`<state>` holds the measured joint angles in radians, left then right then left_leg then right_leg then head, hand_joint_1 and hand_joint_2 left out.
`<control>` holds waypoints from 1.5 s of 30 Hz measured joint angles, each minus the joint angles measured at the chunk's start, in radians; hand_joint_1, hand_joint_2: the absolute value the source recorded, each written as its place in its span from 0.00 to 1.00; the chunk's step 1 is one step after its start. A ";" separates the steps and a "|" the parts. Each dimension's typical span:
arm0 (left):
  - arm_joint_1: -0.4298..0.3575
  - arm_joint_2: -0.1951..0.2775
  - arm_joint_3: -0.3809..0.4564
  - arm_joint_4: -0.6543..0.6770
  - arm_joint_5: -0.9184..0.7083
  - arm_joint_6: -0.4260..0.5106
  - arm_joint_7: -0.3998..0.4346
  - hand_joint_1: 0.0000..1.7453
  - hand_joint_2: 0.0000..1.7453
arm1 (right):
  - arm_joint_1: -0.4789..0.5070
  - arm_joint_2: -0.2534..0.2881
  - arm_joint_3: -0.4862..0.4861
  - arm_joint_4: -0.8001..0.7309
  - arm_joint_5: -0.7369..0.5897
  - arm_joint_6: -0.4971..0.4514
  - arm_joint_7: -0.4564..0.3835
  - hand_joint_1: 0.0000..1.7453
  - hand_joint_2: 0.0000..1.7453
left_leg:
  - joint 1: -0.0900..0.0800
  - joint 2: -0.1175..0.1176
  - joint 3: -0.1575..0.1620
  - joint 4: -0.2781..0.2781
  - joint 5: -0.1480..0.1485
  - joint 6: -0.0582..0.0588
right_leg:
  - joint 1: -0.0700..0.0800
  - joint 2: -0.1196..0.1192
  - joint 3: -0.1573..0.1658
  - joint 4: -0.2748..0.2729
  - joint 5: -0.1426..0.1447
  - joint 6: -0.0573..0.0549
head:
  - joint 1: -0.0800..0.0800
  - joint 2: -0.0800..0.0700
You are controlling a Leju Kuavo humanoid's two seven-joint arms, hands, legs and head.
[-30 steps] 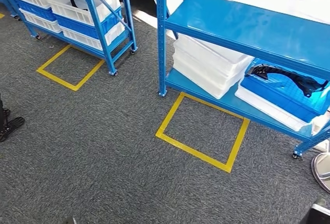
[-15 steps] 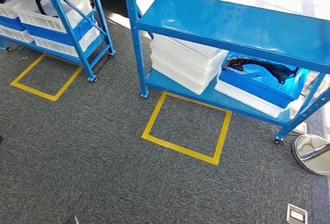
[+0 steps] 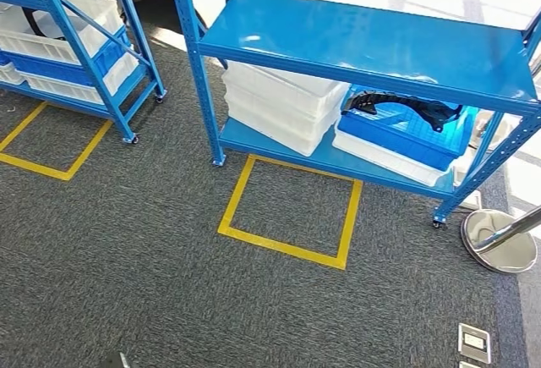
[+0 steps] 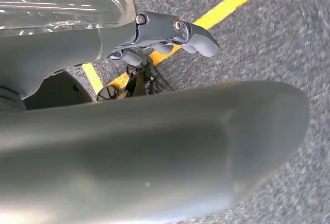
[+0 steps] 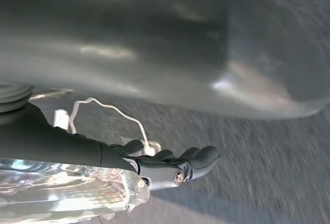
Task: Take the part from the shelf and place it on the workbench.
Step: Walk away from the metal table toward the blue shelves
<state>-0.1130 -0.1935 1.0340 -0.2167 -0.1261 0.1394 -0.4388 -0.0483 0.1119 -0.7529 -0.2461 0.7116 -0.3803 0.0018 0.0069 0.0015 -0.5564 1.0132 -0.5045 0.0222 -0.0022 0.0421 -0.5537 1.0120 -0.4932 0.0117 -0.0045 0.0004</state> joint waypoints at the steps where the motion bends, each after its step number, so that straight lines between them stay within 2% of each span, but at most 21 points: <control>1: 0.001 0.000 0.000 0.000 0.000 -0.001 -0.001 0.00 0.00 | 0.000 0.002 0.004 0.004 0.004 0.013 0.005 0.00 0.00 | 0.002 0.001 0.006 -0.003 0.000 0.005 | 0.000 -0.004 0.000 0.010 -0.003 0.005 | 0.000 0.000; 3: 0.001 0.001 0.000 0.000 0.000 -0.001 -0.001 0.00 0.00 | -0.003 0.007 0.013 0.011 0.013 0.032 0.012 0.00 0.00 | 0.007 0.004 0.018 -0.007 -0.001 0.013 | -0.002 -0.016 -0.026 0.070 -0.037 0.016 | 0.002 0.000; 5: 0.001 0.001 0.000 0.000 0.000 -0.002 -0.001 0.00 0.00 | -0.005 0.011 0.022 0.015 0.020 0.044 0.016 0.00 0.00 | 0.008 0.007 0.025 -0.007 -0.007 0.017 | -0.007 -0.026 -0.088 0.189 -0.090 0.027 | 0.003 0.000; 7: 0.004 0.001 0.000 0.000 0.000 -0.001 -0.001 0.00 0.00 | -0.003 0.013 0.027 0.018 0.024 0.054 0.018 0.00 0.00 | 0.009 0.008 0.036 -0.007 -0.017 0.015 | -0.013 -0.029 -0.142 0.272 -0.111 0.036 | 0.003 0.000; 9: 0.007 0.001 0.000 0.000 0.000 0.000 -0.001 0.00 0.00 | 0.000 0.014 0.031 0.021 0.028 0.062 0.019 0.00 0.00 | 0.012 0.008 0.055 -0.007 -0.031 0.009 | -0.016 -0.033 -0.132 0.222 -0.059 0.040 | 0.003 0.000; 11: 0.007 0.001 0.000 0.000 0.000 0.000 -0.001 0.00 0.00 | 0.000 0.015 0.034 0.023 0.030 0.068 0.020 0.00 0.00 | 0.016 0.009 0.078 -0.007 -0.047 -0.002 | -0.015 -0.041 -0.084 0.095 0.010 0.038 | 0.004 0.000; 13: 0.005 0.001 0.000 0.000 0.000 0.000 -0.002 0.00 0.00 | -0.002 0.017 0.037 0.026 0.032 0.077 0.023 0.00 0.00 | 0.016 0.011 0.092 -0.009 -0.061 -0.016 | -0.008 -0.048 -0.059 0.027 0.020 0.022 | 0.004 0.000; 16: 0.004 0.001 0.000 0.000 0.000 0.000 -0.002 0.00 0.00 | -0.001 0.019 0.042 0.029 0.036 0.088 0.027 0.00 0.00 | 0.014 0.012 0.104 0.003 -0.065 -0.034 | -0.007 -0.047 -0.044 0.018 0.010 -0.009 | 0.003 0.000; 18: 0.002 0.001 0.000 0.000 0.000 0.002 -0.003 0.00 0.00 | 0.000 0.021 0.045 0.029 0.039 0.093 0.029 0.00 0.00 | 0.015 0.011 0.074 0.068 -0.072 -0.038 | -0.010 -0.044 -0.028 0.012 0.005 -0.023 | 0.001 0.000; 22: 0.005 0.001 0.000 0.000 0.000 0.001 -0.003 0.00 0.00 | -0.001 0.025 0.047 0.029 0.041 0.099 0.033 0.00 0.00 | 0.012 0.009 -0.080 0.280 -0.159 -0.039 | -0.004 -0.033 -0.001 0.009 -0.021 -0.039 | -0.001 0.000; 24: 0.009 0.002 0.000 0.000 0.000 -0.001 -0.003 0.00 0.00 | 0.000 0.026 0.047 0.030 0.042 0.101 0.035 0.00 0.00 | 0.009 0.008 -0.103 0.253 -0.140 -0.032 | 0.001 -0.026 0.025 0.009 -0.040 -0.040 | -0.001 0.000; 26: 0.011 0.003 0.000 0.000 0.000 -0.002 -0.004 0.00 0.00 | 0.002 0.028 0.048 0.031 0.044 0.104 0.035 0.00 0.00 | 0.001 0.007 -0.089 0.143 -0.044 -0.014 | 0.005 -0.023 0.052 0.009 -0.061 -0.037 | -0.001 0.000; 28: 0.011 0.005 0.000 0.000 -0.001 -0.002 -0.004 0.00 0.00 | 0.000 0.031 0.050 0.033 0.046 0.107 0.035 0.00 0.00 | -0.009 0.006 -0.076 0.066 0.015 -0.001 | 0.006 -0.019 0.069 0.007 -0.080 -0.028 | 0.001 0.000; 31: 0.008 0.006 0.000 0.000 0.001 -0.002 -0.005 0.00 0.00 | -0.004 0.033 0.053 0.034 0.047 0.108 0.035 0.00 0.00 | -0.013 0.004 -0.055 0.043 0.015 0.009 | 0.005 -0.020 0.085 0.018 -0.089 -0.010 | 0.002 0.000; 33: 0.006 0.007 0.000 0.000 0.001 -0.003 -0.006 0.00 0.00 | -0.006 0.034 0.053 0.034 0.048 0.109 0.035 0.00 0.00 | -0.008 0.003 -0.034 0.034 0.008 0.019 | 0.003 -0.025 0.068 0.072 -0.096 0.000 | 0.003 0.000; 36: 0.006 0.006 0.000 0.000 0.000 -0.003 -0.006 0.00 0.00 | -0.009 0.035 0.054 0.034 0.048 0.109 0.035 0.00 0.00 | -0.004 0.004 -0.011 0.029 -0.010 0.025 | -0.003 -0.029 -0.040 0.239 -0.157 0.018 | 0.004 0.000; 38: 0.009 0.006 0.000 0.000 0.000 -0.003 -0.006 0.00 0.00 | -0.006 0.035 0.054 0.034 0.049 0.109 0.035 0.00 0.00 | -0.002 0.003 0.008 0.029 -0.026 0.023 | -0.006 -0.031 -0.093 0.285 -0.179 0.025 | 0.004 0.000; 39: 0.011 0.006 0.000 0.000 0.000 -0.002 -0.006 0.00 0.00 | -0.004 0.034 0.054 0.034 0.050 0.109 0.035 0.00 0.00 | -0.001 0.002 0.021 0.029 -0.035 0.021 | -0.007 -0.031 -0.098 0.261 -0.161 0.026 | 0.004 0.000; 41: 0.011 0.005 0.000 0.000 0.000 0.006 -0.004 0.00 0.00 | -0.001 0.034 0.054 0.034 0.053 0.110 0.035 0.00 0.00 | 0.002 0.002 0.048 0.029 -0.053 0.013 | -0.006 -0.032 -0.082 0.148 -0.069 0.023 | 0.004 0.000; 43: 0.007 0.005 0.000 0.000 -0.001 0.032 0.006 0.00 0.00 | -0.001 0.034 0.054 0.034 0.057 0.112 0.036 0.00 0.00 | 0.002 0.002 0.062 0.027 -0.067 0.002 | -0.001 -0.036 -0.069 0.064 -0.006 0.011 | 0.004 0.000; 45: 0.004 0.005 0.000 0.000 0.000 0.063 0.020 0.00 0.00 | -0.001 0.035 0.054 0.035 0.060 0.114 0.038 0.00 0.00 | -0.001 0.003 0.068 0.024 -0.074 -0.001 | 0.001 -0.039 -0.066 0.047 0.002 0.001 | 0.003 0.000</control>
<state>-0.1086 -0.1887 1.0339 -0.2167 -0.1265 0.2026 -0.4184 -0.0493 0.1473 -0.6987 -0.2115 0.7721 -0.2659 0.0400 0.0062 0.0042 -0.4885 1.0375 -0.5783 0.0211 -0.0010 0.0035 -0.6196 1.0588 -0.4909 0.0126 -0.0014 0.0005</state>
